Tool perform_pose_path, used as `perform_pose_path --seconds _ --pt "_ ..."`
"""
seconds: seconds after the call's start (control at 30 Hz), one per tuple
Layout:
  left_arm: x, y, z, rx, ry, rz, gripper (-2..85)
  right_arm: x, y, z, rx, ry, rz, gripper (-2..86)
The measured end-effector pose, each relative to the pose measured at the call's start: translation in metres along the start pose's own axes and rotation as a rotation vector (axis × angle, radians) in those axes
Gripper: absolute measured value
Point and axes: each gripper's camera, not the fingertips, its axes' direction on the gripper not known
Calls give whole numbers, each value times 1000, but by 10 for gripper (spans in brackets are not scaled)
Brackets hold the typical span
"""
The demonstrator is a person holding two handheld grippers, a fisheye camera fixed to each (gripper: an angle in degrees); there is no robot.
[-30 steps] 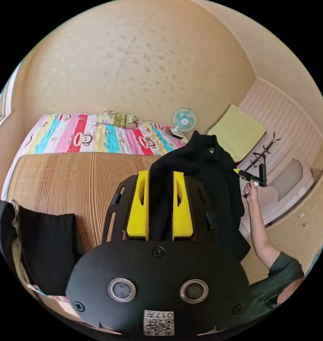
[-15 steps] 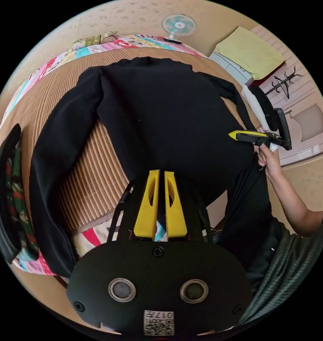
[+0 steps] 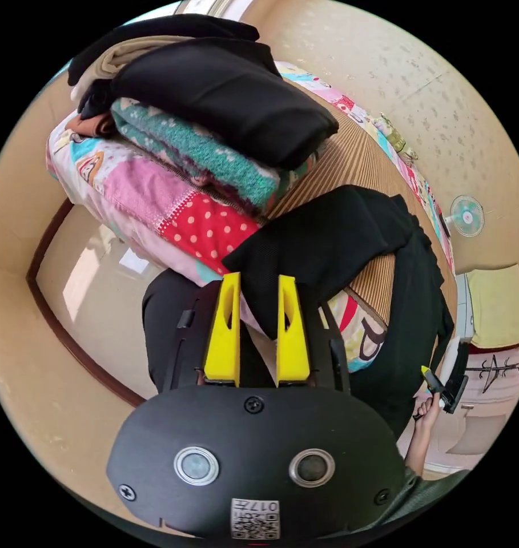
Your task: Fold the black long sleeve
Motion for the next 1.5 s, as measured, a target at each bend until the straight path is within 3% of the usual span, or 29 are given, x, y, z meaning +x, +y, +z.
perform_pose_path --seconds 0.13,0.27,0.4,0.47,0.53,0.57,0.63,0.73,0.83,0.93,1.07,1.17,1.33,1.47,1.5 --pt "-8 -17 -60 6 234 108 31 -58 3 -9 52 -5 -217 21" --pt "23 -20 -142 58 395 276 30 -166 5 6 95 -37 -628 86" --pt "61 -20 -182 95 419 414 34 -284 6 53 165 -3 -922 235" --pt "84 -19 -196 110 402 485 38 -329 2 79 136 11 -1013 231" --pt "96 -15 -207 141 440 535 46 -363 -12 92 184 61 -992 162" --pt "98 -11 -217 197 478 564 65 -375 -24 86 270 93 -955 61" --pt "91 -3 -235 305 531 580 106 -377 -54 61 387 93 -864 57" --pt "73 6 -246 373 544 572 129 -333 -119 -8 481 -80 -708 56" --pt "65 -2 -215 239 534 564 114 -236 -171 -70 573 -209 -509 60" --pt "63 -17 -163 72 590 504 133 -120 -194 -97 581 -160 -335 73" --pt "74 -34 -80 -94 539 412 142 38 -188 -83 252 -34 41 139" --pt "90 -44 -25 -203 464 390 160 74 -129 -89 196 -99 42 145" --pt "129 -46 7 -262 336 496 157 38 -29 -113 221 -5 -63 100" --pt "134 -48 21 -277 238 586 56 4 4 -98 169 195 -101 61" --pt "132 -49 18 -276 222 599 53 1 9 -102 236 200 -76 53"
